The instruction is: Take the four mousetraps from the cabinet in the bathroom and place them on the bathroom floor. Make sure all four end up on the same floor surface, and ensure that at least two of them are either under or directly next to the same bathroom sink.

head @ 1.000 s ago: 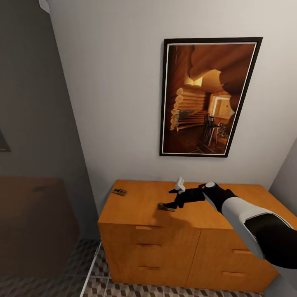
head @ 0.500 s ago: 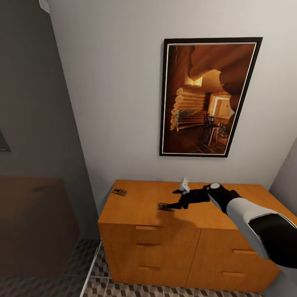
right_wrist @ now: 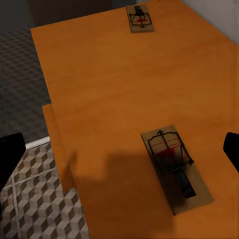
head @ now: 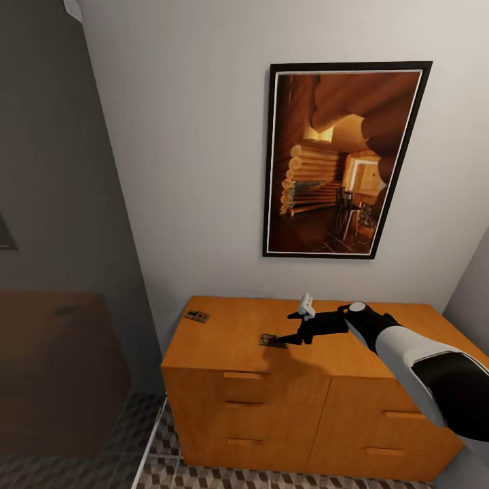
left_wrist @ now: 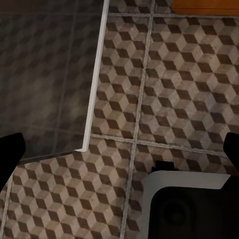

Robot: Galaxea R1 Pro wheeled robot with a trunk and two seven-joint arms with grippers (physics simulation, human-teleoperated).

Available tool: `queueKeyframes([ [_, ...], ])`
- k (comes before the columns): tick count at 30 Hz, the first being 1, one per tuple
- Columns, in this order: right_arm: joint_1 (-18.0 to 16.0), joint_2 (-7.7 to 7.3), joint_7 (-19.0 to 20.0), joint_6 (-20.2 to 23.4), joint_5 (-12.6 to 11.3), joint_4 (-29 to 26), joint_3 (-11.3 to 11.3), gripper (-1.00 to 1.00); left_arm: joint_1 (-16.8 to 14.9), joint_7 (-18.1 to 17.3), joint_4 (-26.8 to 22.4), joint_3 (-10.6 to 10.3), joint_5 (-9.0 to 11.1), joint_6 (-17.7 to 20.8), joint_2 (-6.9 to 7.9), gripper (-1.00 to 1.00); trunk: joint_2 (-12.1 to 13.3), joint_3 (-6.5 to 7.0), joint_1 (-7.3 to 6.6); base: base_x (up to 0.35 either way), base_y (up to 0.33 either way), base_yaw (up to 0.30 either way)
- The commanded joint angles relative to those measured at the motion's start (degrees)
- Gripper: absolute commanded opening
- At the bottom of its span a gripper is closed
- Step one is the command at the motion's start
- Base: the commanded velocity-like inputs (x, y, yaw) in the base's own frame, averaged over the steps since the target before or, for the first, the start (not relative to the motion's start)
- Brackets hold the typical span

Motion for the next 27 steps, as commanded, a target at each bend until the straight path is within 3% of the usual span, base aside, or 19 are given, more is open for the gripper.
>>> queueKeyframes([
  [1, -0.04, -0.13, 0.06, -0.58, 0.56, -0.02, -0.20, 1.00, -0.10, 0.14, 0.20, -0.48, 0.24, -0.30, -0.01, 1.00, -0.14, -0.14, 0.04, 0.000, 0.000, 0.000],
  [27, -0.04, -1.24, 0.30, -0.81, 0.51, 0.01, -0.20, 1.00, -0.10, 0.14, 0.20, -0.48, 0.24, -0.30, -0.03, 1.00, -0.14, -1.77, 0.04, 0.000, 0.000, 0.000],
])
